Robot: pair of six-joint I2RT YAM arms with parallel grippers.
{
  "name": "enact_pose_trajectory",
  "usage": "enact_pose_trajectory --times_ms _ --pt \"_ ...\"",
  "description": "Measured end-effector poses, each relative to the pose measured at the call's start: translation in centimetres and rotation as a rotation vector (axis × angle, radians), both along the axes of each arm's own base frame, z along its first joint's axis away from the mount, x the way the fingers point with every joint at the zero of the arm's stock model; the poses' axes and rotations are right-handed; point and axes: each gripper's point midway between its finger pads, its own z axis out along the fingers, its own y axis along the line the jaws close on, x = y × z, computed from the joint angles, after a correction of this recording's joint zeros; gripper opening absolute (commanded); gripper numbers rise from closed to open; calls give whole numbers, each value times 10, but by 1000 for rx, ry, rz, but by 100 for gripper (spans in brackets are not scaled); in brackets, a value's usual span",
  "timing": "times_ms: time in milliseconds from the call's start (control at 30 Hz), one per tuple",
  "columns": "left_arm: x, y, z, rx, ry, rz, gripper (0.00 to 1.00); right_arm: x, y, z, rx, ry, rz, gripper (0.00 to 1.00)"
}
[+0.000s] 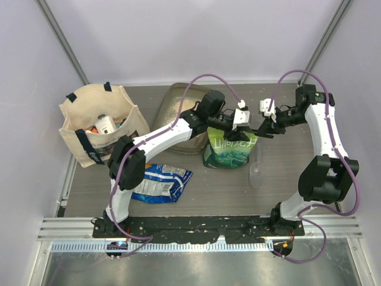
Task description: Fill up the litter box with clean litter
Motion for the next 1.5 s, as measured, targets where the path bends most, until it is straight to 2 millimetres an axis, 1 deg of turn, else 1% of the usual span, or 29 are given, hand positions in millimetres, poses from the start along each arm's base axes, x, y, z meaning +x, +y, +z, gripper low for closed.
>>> enact_pose_trajectory --times_ms 100,167,233,300,500,567,633,767,833,1067,1233,1267,1400,1500 --pt "0 -4 -6 7 12 -13 40 -3 0 0 -2 -5 3 1" --pt "-1 -6 -14 22 26 -18 40 -4 1 0 -2 -8 3 2" --pt "-1 -7 -22 34 36 -18 43 -6 1 0 2 0 -5 1" --pt "1 -8 -29 43 42 -15 48 -6 1 0 5 7 -13 1" --pt "9 -11 -30 34 19 17 53 -7 2 -1 16 26 -30 1" --pt "10 -11 -32 33 27 27 53 -8 2 -3 19 38 -37 1" --pt "10 -11 -32 29 31 32 50 -8 2 -4 21 43 -42 1" --pt "10 -11 -32 29 24 26 38 -8 2 -4 25 51 -51 2" --pt "8 -10 -35 38 18 12 36 -8 2 -4 26 56 -55 1" --pt "4 -8 -37 45 -2 -21 35 -9 2 -4 31 69 -65 2" --pt "4 -7 -38 49 -23 -32 28 -10 3 -5 37 87 -81 1" --pt "4 -7 -38 52 -24 -34 24 -10 2 -5 40 95 -88 1" --pt "7 -9 -39 63 -14 -33 19 -10 -6 -2 65 136 -156 1" --pt "9 -10 -38 67 23 -23 16 1 -24 9 93 149 -237 2"
